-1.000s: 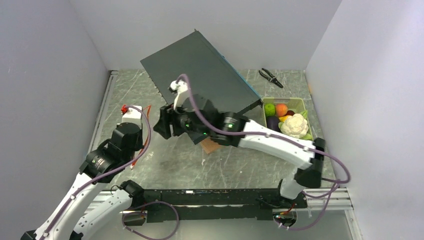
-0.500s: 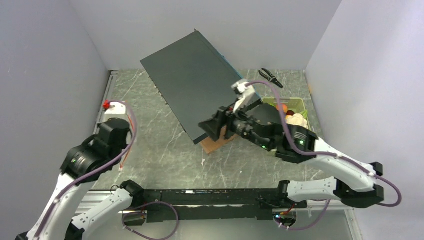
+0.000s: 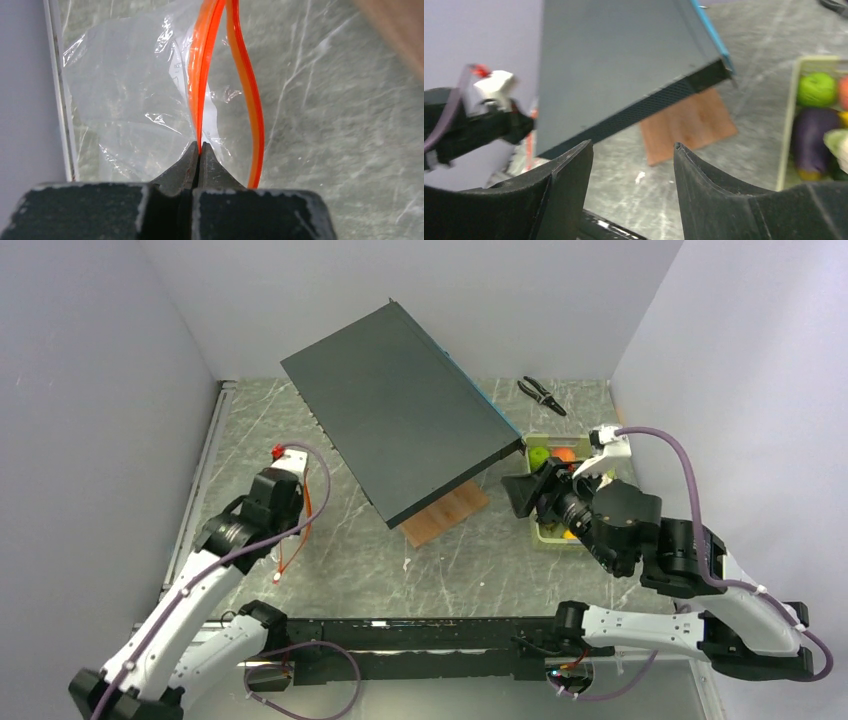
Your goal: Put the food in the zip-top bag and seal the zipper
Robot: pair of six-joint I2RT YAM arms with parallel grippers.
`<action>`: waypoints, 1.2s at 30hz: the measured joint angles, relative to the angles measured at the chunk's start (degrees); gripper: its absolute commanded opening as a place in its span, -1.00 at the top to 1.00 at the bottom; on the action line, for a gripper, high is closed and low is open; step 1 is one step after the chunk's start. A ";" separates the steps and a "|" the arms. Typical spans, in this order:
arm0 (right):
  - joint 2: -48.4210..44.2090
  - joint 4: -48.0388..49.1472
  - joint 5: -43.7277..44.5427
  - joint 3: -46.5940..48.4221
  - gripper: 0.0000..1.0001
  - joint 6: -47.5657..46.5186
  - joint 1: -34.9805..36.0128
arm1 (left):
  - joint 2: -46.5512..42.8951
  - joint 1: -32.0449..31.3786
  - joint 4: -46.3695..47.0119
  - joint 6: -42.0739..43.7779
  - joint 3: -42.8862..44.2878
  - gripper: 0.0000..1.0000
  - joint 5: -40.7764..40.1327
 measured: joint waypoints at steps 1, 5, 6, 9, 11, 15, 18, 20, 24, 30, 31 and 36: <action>0.04 -2.45 2.23 0.00 -0.26 1.27 0.00 | -1.66 0.61 1.14 0.35 -0.66 1.00 0.83; 0.39 -9.86 9.05 0.00 -0.26 5.27 0.00 | -7.58 2.19 5.70 1.29 -2.47 1.00 3.50; 0.33 -11.61 10.82 0.00 -0.26 6.62 0.00 | -8.57 2.34 6.64 1.33 -2.91 1.00 3.78; -0.02 -17.51 16.48 0.00 -0.26 12.39 0.00 | -11.06 2.62 8.07 1.29 -4.26 1.00 4.35; -0.22 -21.20 20.28 -0.07 -0.26 16.63 0.00 | -12.39 2.62 8.35 1.16 -4.92 1.00 4.28; 0.28 -25.70 27.12 -1.14 -0.29 22.86 -0.61 | -14.40 2.62 8.63 1.14 -5.73 1.00 3.08; 2.45 -26.51 30.18 -1.86 -0.31 24.20 -3.43 | -14.71 2.64 9.14 1.14 -5.75 1.00 2.54; 3.54 -24.15 30.75 -4.09 -0.31 21.44 -7.87 | -14.19 2.67 9.40 1.14 -5.75 1.00 2.54; 2.54 -12.22 24.65 -11.93 -0.31 10.32 -23.63 | -13.14 2.67 9.44 1.16 -5.75 1.00 2.71; 5.40 -0.35 2.01 -17.62 -0.29 -0.28 -56.54 | -13.33 2.67 9.46 1.16 -5.75 1.00 2.78; 6.23 1.57 -2.14 -18.51 -0.29 -0.92 -60.54 | -13.55 2.67 9.51 1.16 -5.75 1.00 2.78; 10.36 8.76 -19.63 -25.46 -0.29 -2.01 -67.69 | -14.56 2.64 9.88 1.20 -5.75 1.00 2.80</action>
